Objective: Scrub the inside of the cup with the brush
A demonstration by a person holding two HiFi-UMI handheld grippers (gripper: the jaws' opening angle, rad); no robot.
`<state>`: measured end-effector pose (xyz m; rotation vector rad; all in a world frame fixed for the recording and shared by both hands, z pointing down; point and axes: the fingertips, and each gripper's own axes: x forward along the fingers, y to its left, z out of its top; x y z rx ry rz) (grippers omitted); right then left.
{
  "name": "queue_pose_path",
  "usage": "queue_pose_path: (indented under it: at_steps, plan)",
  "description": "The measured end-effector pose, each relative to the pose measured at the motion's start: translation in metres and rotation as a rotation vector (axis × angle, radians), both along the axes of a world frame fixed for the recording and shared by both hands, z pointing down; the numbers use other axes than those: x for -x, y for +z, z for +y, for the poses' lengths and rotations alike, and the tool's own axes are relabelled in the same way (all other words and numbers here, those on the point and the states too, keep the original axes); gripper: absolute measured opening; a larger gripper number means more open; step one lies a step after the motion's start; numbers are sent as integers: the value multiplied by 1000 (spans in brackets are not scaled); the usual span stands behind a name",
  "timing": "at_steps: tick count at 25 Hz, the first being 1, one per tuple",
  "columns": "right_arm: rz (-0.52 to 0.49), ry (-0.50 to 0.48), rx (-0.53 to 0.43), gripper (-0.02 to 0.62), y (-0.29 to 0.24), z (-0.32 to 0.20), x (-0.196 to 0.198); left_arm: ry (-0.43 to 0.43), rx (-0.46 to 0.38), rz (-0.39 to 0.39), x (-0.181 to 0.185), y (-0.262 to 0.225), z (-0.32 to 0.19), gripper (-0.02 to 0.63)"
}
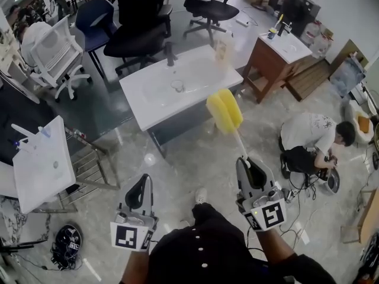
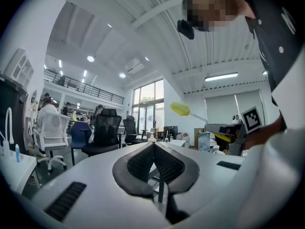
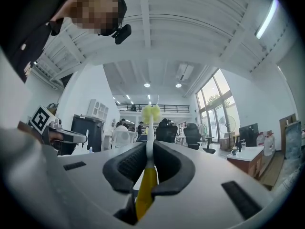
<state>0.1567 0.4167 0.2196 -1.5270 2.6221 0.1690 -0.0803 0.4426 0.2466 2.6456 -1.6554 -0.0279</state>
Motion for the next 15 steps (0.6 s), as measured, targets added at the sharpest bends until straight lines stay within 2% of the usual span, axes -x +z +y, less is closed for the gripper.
queue_pose_path:
  at_steps: [15]
  plan:
    - [-4,-46,-5,46,-6,-125,-31,-61,9,-13,-28,-6,-114,26]
